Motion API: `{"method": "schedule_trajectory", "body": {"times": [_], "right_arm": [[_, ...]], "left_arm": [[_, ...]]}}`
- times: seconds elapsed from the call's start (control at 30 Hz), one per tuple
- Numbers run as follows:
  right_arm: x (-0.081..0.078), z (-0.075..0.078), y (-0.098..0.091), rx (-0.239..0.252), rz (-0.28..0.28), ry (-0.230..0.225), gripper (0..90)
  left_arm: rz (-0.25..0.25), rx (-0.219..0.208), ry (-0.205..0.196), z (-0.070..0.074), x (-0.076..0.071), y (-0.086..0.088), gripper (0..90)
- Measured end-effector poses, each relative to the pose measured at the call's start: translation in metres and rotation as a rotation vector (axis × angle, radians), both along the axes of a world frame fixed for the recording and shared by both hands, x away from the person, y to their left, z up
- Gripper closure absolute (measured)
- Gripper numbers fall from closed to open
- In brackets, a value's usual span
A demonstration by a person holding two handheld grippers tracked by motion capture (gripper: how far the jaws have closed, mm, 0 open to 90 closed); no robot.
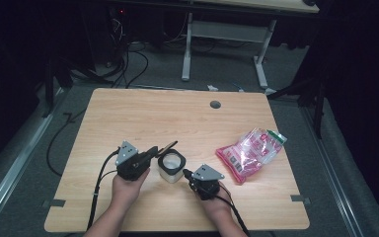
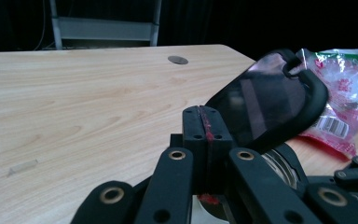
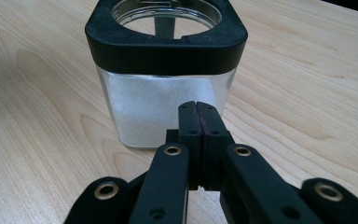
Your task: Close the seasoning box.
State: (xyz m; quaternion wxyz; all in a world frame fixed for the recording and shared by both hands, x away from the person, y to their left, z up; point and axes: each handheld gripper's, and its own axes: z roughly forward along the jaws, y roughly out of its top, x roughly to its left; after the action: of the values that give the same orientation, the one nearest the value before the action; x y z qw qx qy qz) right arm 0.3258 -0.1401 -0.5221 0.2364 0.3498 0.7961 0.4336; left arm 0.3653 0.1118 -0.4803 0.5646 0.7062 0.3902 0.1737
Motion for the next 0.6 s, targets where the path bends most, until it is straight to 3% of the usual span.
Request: {"method": "schedule_trajectory", "body": {"times": [0.2,0.37,0.6], "right_arm": [[0.000,0.000,0.000,-0.001,-0.005,0.003,89.5],[0.000,-0.001,-0.002,-0.004,-0.005,0.005,89.6],[-0.002,-0.003,-0.011,-0.004,-0.025,0.012,89.5]], "left_arm": [[-0.014,0.016,-0.002,-0.005,-0.008,-0.003,90.0],[0.024,0.028,0.007,-0.012,-0.016,0.009,90.0],[0.030,0.075,0.091,-0.036,-0.029,0.011,90.0]]}}
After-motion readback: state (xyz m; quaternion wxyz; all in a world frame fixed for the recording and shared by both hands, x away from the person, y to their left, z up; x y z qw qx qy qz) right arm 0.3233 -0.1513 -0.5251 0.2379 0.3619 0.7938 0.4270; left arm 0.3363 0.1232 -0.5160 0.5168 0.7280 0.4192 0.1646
